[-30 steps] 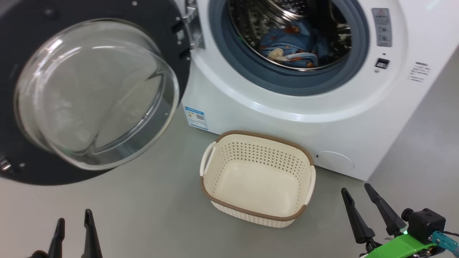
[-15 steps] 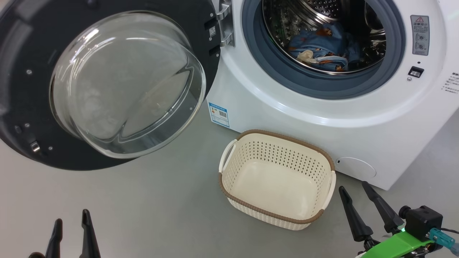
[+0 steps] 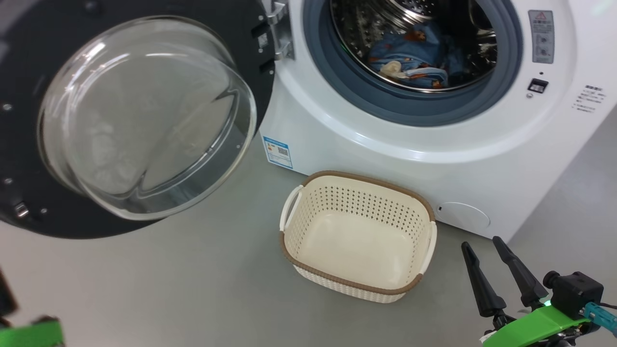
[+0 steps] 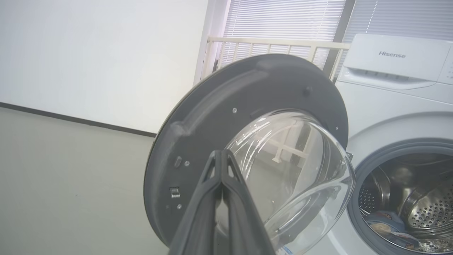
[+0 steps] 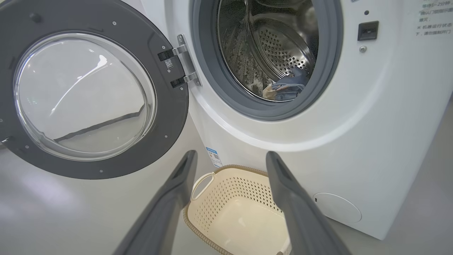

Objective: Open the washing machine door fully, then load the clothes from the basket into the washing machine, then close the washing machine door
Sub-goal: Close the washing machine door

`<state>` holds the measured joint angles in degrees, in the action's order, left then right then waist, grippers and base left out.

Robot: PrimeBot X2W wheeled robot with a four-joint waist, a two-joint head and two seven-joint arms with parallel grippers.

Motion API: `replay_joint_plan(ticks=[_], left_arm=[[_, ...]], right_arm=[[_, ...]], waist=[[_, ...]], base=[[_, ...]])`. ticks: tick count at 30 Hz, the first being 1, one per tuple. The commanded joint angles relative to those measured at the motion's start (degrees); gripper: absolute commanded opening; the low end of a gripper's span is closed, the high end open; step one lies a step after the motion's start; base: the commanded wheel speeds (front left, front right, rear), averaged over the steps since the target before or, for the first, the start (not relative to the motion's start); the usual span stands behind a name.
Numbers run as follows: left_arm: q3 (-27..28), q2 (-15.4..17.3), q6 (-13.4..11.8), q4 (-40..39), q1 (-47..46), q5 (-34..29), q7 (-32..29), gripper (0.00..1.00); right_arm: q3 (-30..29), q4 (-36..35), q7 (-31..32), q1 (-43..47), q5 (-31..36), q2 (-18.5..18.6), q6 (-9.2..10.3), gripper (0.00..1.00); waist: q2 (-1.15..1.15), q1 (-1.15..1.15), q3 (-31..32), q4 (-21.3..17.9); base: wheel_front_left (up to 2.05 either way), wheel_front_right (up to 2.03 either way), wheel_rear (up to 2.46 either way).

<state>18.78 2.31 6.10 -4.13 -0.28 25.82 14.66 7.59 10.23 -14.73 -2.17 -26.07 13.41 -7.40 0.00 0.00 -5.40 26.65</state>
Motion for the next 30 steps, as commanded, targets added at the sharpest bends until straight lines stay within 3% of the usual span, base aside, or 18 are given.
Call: replay_joint_plan(ticks=[1,5,8,16,19,21,23,30], left_arm=[[2.91,2.03,0.43,-2.15,-3.27,-0.69,0.34,0.0],[8.39,7.55,1.2,-3.0,-10.63,0.01,0.34,0.0],[11.12,12.64,1.34,-0.06,-17.02,3.99,0.34,0.0],[14.93,27.72,1.37,20.42,-30.37,22.9,-1.53,0.0],[14.84,32.58,1.37,29.16,-34.05,29.42,-6.86,0.0],[13.74,34.64,1.37,34.97,-36.09,33.69,-13.47,0.0],[11.29,37.86,1.38,38.67,-36.8,34.65,-18.63,0.0],[7.61,42.17,1.38,47.64,-40.82,39.68,-31.72,0.0]], right_arm=[[0.8,-1.49,-0.27,-0.94,-0.66,0.29,-0.09,1.0],[0.4,-1.67,-0.27,-1.05,-0.5,0.01,-0.09,1.0],[-0.05,-1.86,-0.27,-1.28,-0.4,-0.35,-0.09,1.0],[0.16,-1.98,-0.27,-2.75,-0.22,-1.0,-0.09,1.0],[-0.21,-2.01,-0.27,-2.98,-0.18,-1.01,-0.09,1.0],[-0.46,-2.07,-0.27,-2.92,-0.15,-0.95,-0.09,1.0],[-0.72,-2.21,-0.27,-2.81,-0.1,-0.84,-0.09,1.0],[-1.46,-2.46,-0.27,-2.71,0.07,-0.43,-0.09,1.0]], waist=[[0.0,0.0,-0.71,-1.26],[0.0,0.0,-1.95,-2.93],[0.0,0.0,-2.89,-3.98],[0.0,0.0,-4.82,-7.2],[0.0,0.0,-5.26,-7.85],[0.0,0.0,-5.38,-8.02],[0.0,0.0,-5.63,-8.01],[0.0,0.0,-6.21,-7.49]], base=[[0.0,0.0,0.0],[0.0,0.0,0.0],[0.0,0.0,0.0],[0.0,0.0,0.0],[0.0,0.0,0.0],[0.0,0.0,0.0],[0.0,0.0,0.0],[0.0,0.0,0.0]])
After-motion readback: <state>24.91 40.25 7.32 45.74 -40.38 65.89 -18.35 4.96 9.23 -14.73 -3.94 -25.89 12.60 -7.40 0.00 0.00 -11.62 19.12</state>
